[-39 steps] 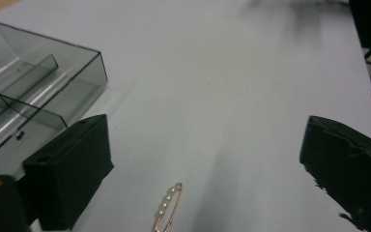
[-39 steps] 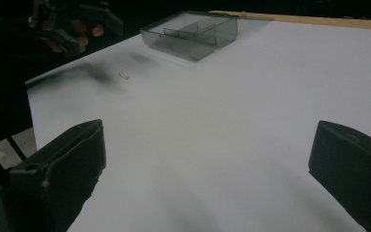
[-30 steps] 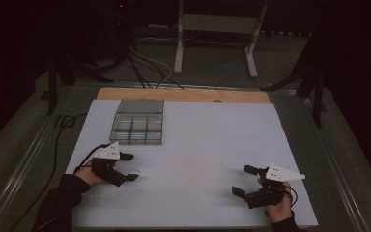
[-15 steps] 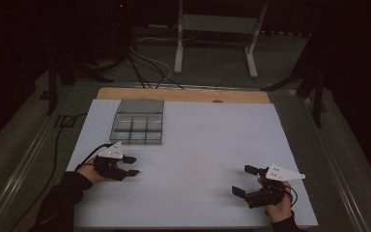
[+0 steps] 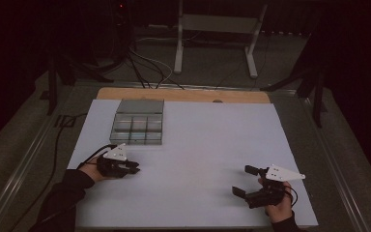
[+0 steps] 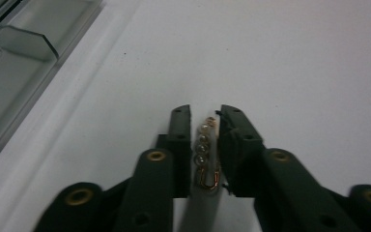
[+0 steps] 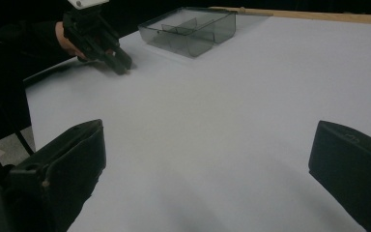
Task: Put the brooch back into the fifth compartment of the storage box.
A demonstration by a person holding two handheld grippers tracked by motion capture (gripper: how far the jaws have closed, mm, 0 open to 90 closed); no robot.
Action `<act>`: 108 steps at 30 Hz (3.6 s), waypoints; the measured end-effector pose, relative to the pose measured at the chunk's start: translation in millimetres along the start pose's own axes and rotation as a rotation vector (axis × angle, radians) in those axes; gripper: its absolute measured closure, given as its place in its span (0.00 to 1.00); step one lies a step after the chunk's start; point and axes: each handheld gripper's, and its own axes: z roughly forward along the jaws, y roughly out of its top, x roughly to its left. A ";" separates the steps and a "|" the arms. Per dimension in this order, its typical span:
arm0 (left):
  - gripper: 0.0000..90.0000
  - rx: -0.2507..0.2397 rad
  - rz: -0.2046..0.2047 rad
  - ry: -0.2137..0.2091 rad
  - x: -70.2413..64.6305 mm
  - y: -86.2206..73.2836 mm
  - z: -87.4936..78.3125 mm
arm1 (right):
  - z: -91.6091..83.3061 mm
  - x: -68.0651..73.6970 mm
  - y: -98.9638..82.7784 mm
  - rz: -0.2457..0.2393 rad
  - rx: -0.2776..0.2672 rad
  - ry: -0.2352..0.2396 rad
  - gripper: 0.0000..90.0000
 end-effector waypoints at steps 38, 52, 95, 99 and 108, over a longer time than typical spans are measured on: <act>0.98 -0.086 -0.067 0.015 9.0 22.8 -16.6 | 0.2 0.3 -0.1 -0.004 0.003 -0.002 0.00; 0.98 -0.142 -0.091 0.032 16.4 31.8 -24.3 | -0.3 0.6 -0.3 -0.003 0.000 -0.004 0.00; 0.98 -0.293 -0.306 0.264 56.0 56.7 -41.5 | -2.2 1.1 -0.2 -0.002 -0.010 -0.005 0.00; 0.97 -0.316 -0.342 0.279 61.5 55.9 -37.5 | -2.0 0.6 -0.3 0.001 -0.013 -0.003 0.00; 0.97 -0.289 -0.424 0.352 72.2 52.0 -27.8 | -1.9 1.5 -0.4 -0.006 -0.008 -0.005 0.00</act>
